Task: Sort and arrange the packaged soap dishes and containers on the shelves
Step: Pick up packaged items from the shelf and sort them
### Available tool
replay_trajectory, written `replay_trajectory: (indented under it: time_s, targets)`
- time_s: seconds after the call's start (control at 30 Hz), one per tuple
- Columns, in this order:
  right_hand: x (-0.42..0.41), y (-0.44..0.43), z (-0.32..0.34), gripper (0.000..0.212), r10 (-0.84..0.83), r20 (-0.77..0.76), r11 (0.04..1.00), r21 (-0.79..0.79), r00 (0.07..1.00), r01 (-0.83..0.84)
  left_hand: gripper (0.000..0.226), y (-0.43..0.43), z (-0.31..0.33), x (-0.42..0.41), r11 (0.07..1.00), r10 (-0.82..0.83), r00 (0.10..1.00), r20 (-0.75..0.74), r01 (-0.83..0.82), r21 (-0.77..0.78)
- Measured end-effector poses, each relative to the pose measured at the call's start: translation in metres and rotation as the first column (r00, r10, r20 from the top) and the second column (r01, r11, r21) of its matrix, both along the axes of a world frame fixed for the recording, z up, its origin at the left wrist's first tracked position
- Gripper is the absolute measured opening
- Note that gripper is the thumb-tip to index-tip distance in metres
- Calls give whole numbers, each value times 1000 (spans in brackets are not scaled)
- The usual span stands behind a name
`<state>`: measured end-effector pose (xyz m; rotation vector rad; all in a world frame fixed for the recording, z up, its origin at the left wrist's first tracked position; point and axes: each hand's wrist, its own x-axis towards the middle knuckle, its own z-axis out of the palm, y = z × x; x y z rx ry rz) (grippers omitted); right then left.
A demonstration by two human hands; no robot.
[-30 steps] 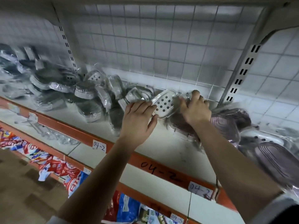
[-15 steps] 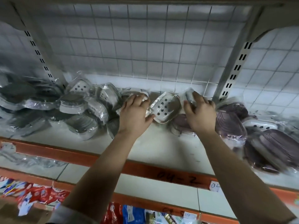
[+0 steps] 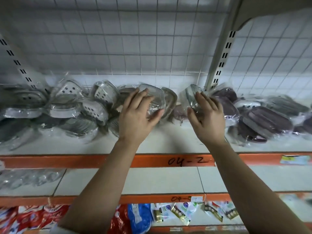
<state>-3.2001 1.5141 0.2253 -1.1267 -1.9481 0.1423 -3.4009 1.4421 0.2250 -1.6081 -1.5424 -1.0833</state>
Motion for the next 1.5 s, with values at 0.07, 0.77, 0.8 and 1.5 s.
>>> replay_trajectory:
  time_s: [0.07, 0.77, 0.8, 1.5]
  targets:
    - [16, -9, 1, 54, -27, 24, 1000, 15, 999, 26, 41, -1, -4, 17, 998, -51, 999, 20, 50, 22]
    - [374, -94, -37, 44, -290, 139, 941, 224, 947, 255, 33, -16, -43, 344, 907, -402, 904, 146, 415, -74]
    - [396, -97, -41, 45, -291, 157, 945, 200, 944, 259, 34, -18, -47, 363, 900, -412, 897, 159, 428, -85]
    - [603, 12, -168, 43, -229, 252, 952, -141, 940, 270, 44, 76, -182, 570, 817, -325, 891, 318, 433, -381]
